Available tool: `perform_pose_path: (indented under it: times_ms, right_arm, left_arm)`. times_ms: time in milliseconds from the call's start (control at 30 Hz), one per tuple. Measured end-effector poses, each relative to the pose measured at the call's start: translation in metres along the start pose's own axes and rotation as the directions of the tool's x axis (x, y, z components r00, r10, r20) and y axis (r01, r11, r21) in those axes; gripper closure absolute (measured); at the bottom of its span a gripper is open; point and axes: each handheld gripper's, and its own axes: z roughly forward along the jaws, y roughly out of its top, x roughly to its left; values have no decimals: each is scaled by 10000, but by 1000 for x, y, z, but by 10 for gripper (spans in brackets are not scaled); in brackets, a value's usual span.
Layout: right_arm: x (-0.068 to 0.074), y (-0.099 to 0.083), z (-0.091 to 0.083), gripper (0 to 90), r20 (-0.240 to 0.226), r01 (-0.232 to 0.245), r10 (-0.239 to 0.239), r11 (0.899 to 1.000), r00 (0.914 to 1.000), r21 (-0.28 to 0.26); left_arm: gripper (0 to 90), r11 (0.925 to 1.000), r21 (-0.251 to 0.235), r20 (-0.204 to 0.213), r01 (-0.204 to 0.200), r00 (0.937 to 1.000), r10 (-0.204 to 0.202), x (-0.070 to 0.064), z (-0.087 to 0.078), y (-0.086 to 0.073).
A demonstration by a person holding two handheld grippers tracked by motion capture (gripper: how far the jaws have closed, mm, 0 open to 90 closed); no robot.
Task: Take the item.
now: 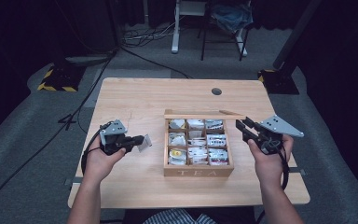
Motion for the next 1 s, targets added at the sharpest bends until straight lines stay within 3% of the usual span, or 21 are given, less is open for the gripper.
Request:
perform_pose_path:
  times_ms: [433,1000]
  right_arm:
    - [0,0,0,689,-3,19,-19,10000,10000,8]
    - [0,0,0,689,2,44,-44,10000,10000,16]
  left_arm:
    - [891,9975,308,-297,637,9976,-628,19,10,-15]
    - [891,9890,673,-249,1314,9912,-1300,35,21,-30]
